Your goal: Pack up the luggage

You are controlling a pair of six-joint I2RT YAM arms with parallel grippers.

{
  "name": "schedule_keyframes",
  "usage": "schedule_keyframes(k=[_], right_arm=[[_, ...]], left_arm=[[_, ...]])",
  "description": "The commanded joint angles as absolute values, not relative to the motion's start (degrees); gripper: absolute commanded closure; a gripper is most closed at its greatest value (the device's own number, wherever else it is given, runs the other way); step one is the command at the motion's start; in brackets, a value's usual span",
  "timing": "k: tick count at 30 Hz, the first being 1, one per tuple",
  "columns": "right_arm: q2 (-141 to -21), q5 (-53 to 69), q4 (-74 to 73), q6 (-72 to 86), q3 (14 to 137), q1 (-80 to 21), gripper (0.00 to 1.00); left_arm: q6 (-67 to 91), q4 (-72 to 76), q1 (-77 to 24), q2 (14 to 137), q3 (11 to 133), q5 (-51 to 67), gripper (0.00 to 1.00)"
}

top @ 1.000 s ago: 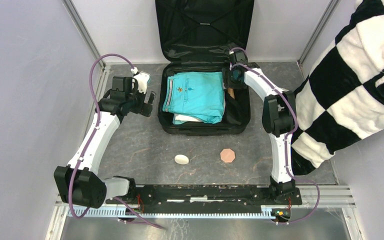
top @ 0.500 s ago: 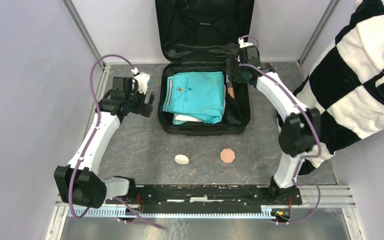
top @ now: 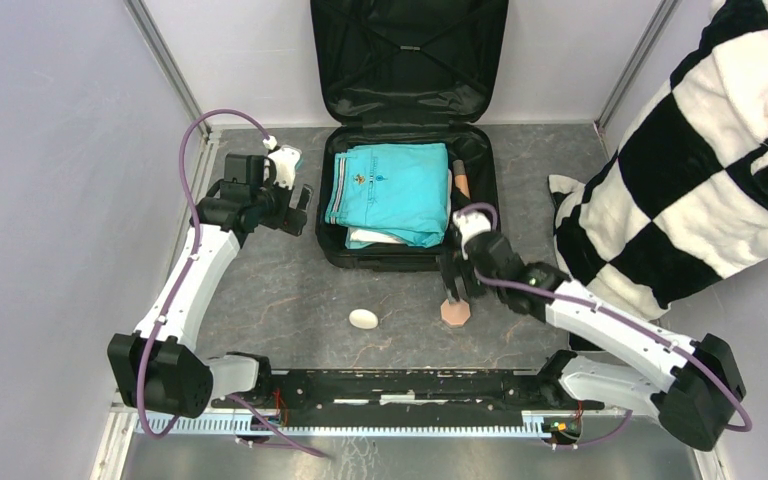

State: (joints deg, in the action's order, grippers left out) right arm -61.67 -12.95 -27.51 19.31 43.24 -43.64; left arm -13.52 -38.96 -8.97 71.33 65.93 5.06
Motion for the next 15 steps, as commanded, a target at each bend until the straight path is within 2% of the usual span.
schedule_keyframes(k=[1,9,15], right_arm=[[-56.7,-13.05,-27.73,25.15,35.99,-48.5,0.02],[-57.28,-5.87,-20.0,24.48,30.23,-50.37,0.02],[-62.91,-6.85,-18.69,23.09,30.03,-50.44,0.02]], left_arm=[[-12.53,-39.14,-8.72,69.11,66.86,7.01,0.0],[-11.93,-40.97,-8.77,67.86,67.56,7.84,0.0],[-12.21,-41.31,-8.71,67.5,67.94,7.47,0.0]])
